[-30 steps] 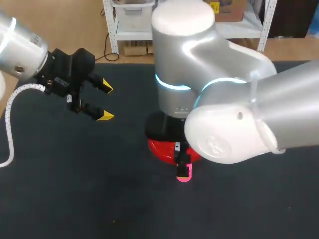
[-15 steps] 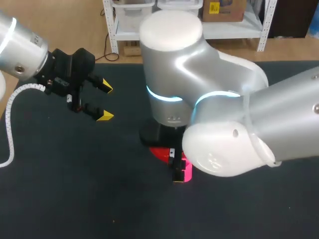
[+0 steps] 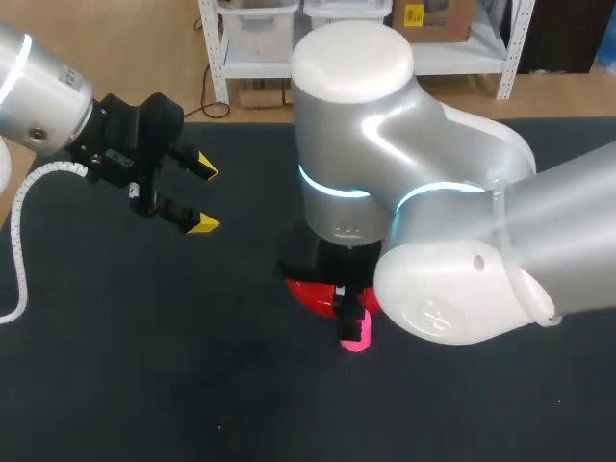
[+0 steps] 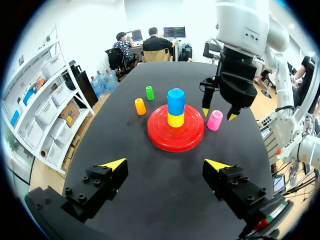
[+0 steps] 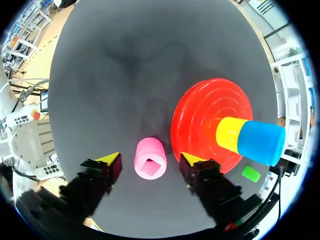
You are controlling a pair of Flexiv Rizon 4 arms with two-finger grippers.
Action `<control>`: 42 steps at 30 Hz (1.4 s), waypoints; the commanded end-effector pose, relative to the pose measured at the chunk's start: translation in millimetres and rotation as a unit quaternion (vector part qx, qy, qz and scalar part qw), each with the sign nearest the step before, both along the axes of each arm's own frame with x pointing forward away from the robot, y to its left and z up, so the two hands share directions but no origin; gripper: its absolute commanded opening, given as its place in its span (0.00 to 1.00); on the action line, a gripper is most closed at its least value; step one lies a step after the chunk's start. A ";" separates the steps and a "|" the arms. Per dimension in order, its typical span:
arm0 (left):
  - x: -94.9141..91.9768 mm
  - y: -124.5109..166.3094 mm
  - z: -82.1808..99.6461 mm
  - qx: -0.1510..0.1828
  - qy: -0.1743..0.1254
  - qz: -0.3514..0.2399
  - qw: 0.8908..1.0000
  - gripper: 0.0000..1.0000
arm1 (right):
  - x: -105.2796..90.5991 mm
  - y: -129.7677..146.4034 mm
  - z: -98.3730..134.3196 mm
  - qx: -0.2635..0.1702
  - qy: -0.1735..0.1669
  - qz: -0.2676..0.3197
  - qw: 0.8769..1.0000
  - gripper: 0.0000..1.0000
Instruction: Pick up and stack the cylinders on the red base in this order: pink,purple,orange,green
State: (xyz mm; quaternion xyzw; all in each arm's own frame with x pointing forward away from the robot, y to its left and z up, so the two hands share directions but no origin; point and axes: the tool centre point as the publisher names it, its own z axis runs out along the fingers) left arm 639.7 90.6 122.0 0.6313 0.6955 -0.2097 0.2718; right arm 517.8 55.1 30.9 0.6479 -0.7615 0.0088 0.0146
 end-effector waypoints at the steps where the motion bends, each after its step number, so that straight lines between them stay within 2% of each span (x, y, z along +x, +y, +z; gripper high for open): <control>1: -0.6 0.3 -0.5 0.000 -0.001 0.000 1.000 1.00 | -0.8 -1.9 -0.8 0.004 -0.001 0.000 1.000 0.35; 14: -0.6 0.3 -0.5 0.000 -0.001 0.000 1.000 1.00 | -3.7 -5.5 -1.7 0.001 0.005 -0.001 1.000 0.33; 16: -0.6 0.3 -0.5 0.000 -0.001 0.000 1.000 1.00 | -4.2 -5.4 0.9 -0.004 0.005 -0.001 1.000 0.24; 17: -0.6 0.3 -0.5 0.000 -0.001 0.000 1.000 1.00 | -3.9 -5.7 4.0 -0.005 0.005 -0.003 1.000 0.00; 18: -0.6 0.3 -0.5 0.000 -0.001 0.000 1.000 1.00 | -3.6 -5.9 8.1 -0.009 0.008 -0.005 1.000 0.00; 21: -0.6 0.3 -0.5 0.000 -0.001 0.000 1.000 1.00 | 0.5 -8.4 23.8 -0.024 0.017 -0.015 0.999 0.00; 27: -0.6 0.3 -0.5 0.000 -0.001 0.000 1.000 1.00 | 15.6 -15.3 73.2 -0.045 0.020 -0.042 0.998 0.00; 36: -0.6 0.3 -0.5 0.000 -0.001 0.000 1.000 1.00 | 54.4 -20.7 159.7 -0.038 -0.030 -0.076 0.996 0.00; 39: -0.6 0.3 -0.5 0.000 -0.001 0.000 1.000 1.00 | 70.5 -19.5 176.1 -0.034 -0.048 -0.080 0.995 0.00; 42: -0.6 0.3 -0.5 0.000 -0.001 0.000 1.000 1.00 | 83.6 -17.5 177.8 -0.025 -0.053 -0.085 0.995 0.00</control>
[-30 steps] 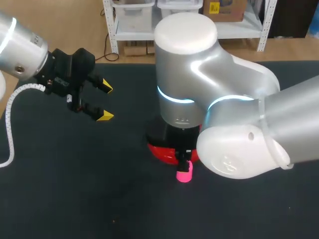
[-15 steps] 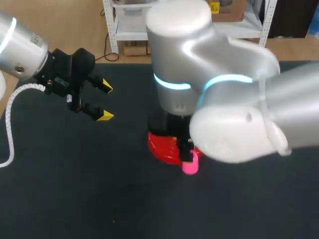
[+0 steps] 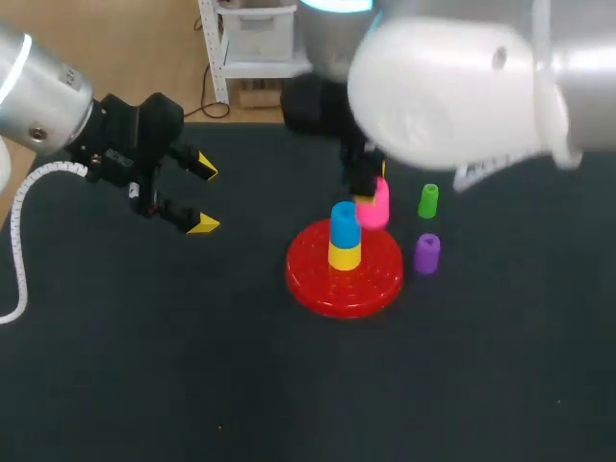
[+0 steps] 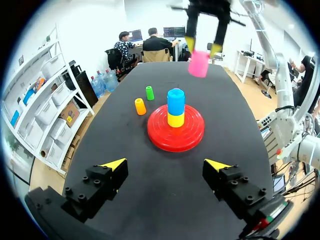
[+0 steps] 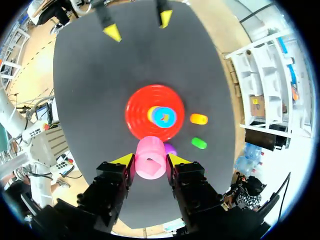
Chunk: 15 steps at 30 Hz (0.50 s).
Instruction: Pick up and stack the cylinders on the red base in this order: pink,purple,orange,green
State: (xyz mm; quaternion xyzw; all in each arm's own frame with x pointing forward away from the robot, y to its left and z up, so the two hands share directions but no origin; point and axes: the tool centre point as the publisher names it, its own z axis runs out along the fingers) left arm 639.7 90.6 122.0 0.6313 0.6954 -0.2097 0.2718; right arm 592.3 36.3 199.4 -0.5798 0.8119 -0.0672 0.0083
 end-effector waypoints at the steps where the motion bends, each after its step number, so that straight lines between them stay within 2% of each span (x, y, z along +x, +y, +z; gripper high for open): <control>1: -0.6 0.3 -0.5 0.000 -0.001 0.000 1.000 1.00 | 11.9 2.5 7.4 0.008 0.003 -0.003 1.000 0.00; 5: -0.6 0.3 -0.5 0.000 -0.001 0.000 1.000 1.00 | 17.6 10.6 -5.9 0.029 0.005 -0.005 1.000 0.00; 15: -0.6 0.3 -0.5 0.000 -0.001 0.000 1.000 1.00 | 27.9 18.1 -38.2 0.040 0.003 -0.023 0.999 0.00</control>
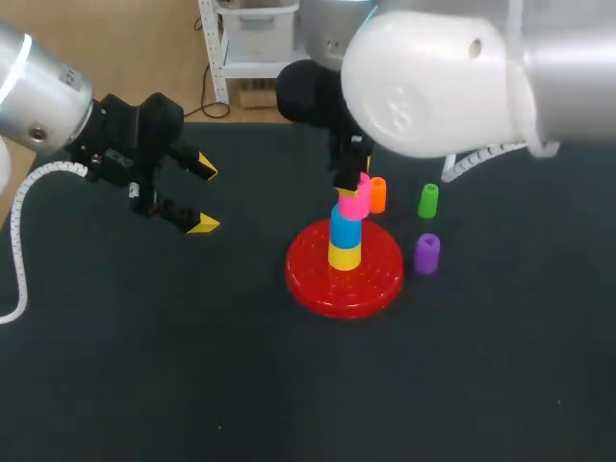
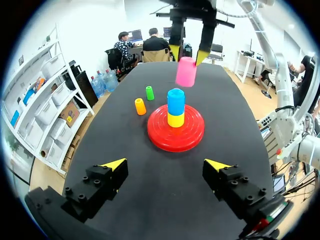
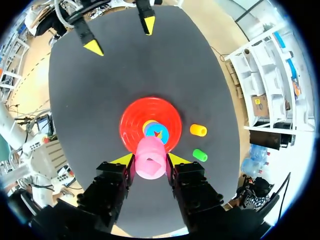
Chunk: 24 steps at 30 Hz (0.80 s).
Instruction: Pick up and stack the cylinders on the red base in this order: pink,purple,orange,green
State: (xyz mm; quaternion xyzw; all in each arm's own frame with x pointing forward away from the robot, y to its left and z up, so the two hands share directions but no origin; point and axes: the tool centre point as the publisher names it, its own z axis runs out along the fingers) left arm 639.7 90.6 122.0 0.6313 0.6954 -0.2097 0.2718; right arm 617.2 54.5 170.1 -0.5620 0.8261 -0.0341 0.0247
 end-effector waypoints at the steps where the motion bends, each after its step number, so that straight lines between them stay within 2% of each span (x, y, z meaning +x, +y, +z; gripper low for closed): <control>1: -0.6 0.3 -0.5 0.000 -0.001 0.000 1.000 1.00 | 4.8 -0.2 -11.4 0.002 -0.002 -0.004 1.000 0.00; 15: -0.6 0.3 -0.5 0.000 -0.001 0.000 1.000 1.00 | 21.2 4.9 -19.2 0.003 -0.006 -0.009 1.000 0.00; 24: -0.6 0.3 -0.5 0.000 -0.001 0.000 1.000 1.00 | 24.0 9.5 -25.0 0.008 0.001 -0.003 1.000 0.00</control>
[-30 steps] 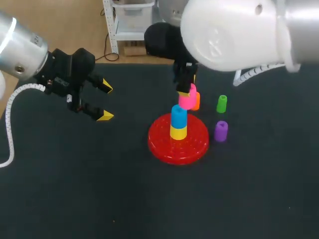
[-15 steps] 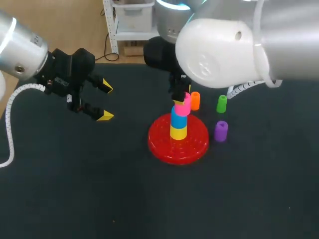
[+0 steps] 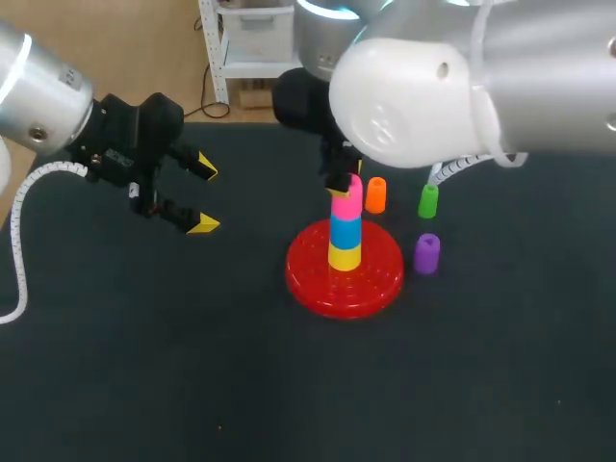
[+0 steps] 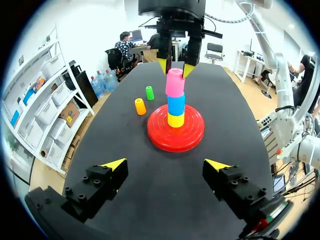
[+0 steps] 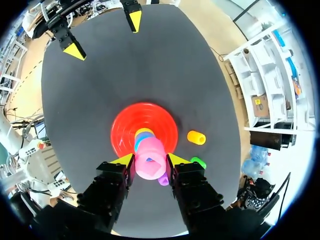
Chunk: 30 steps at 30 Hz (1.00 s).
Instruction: Pick up and stack the cylinders on the red base in this order: pink,purple,orange,green
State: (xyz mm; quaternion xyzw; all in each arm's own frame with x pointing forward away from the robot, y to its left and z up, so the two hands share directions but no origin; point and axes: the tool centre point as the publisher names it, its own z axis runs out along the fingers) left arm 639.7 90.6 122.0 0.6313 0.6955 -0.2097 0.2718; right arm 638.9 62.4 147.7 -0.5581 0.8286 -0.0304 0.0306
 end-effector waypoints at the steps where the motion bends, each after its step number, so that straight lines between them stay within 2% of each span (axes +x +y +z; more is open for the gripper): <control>1: -0.6 0.3 -0.5 0.000 -0.001 0.000 1.000 1.00 | 2.2 2.2 -3.0 0.002 0.004 0.001 1.000 0.00; 13: -0.6 0.3 -0.5 0.000 -0.001 0.000 1.000 1.00 | -4.9 0.4 -0.8 0.005 0.005 0.004 1.000 0.00; 30: -0.6 0.3 -0.5 0.000 -0.001 0.000 1.000 1.00 | 4.9 -3.2 -29.7 0.011 0.034 -0.014 0.999 0.00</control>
